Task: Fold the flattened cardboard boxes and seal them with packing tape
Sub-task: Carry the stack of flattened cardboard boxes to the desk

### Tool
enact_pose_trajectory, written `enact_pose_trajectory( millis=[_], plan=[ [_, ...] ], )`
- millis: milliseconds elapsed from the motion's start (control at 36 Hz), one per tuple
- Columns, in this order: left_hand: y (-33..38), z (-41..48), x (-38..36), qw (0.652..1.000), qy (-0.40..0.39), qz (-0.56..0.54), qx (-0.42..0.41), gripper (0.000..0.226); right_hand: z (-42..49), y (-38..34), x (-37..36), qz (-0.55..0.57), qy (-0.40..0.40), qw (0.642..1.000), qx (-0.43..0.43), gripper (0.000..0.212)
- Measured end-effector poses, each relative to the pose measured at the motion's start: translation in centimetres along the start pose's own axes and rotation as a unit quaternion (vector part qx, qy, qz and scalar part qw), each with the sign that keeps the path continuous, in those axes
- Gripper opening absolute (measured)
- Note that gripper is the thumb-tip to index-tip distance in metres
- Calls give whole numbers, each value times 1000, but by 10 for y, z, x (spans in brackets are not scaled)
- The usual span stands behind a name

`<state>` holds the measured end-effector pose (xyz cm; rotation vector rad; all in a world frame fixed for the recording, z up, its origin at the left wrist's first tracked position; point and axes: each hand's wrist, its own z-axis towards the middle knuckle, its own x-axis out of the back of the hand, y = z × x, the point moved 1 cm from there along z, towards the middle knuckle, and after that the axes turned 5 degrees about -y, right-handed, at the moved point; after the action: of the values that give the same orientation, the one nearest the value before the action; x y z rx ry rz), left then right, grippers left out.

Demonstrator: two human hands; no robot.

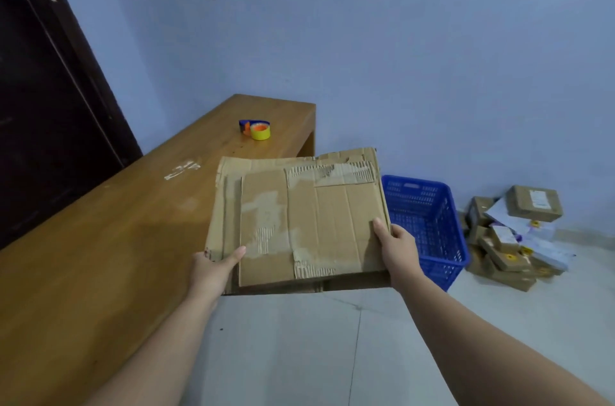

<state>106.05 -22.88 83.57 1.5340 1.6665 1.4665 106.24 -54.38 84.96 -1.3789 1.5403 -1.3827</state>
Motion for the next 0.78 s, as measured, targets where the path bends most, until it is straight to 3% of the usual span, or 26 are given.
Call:
enact_pose_trajectory(
  millis=[139, 306, 778],
  plan=[
    [30, 20, -64, 1000, 15, -7, 13, 76, 70, -14, 37, -13, -12, 1000, 11, 32],
    [62, 58, -117, 999, 35, -9, -1, 69, 146, -25, 54, -19, -12, 1000, 11, 33],
    [146, 245, -207, 998, 57, -37, 15, 90, 370, -102, 20, -50, -27, 998, 12, 42]
  ],
)
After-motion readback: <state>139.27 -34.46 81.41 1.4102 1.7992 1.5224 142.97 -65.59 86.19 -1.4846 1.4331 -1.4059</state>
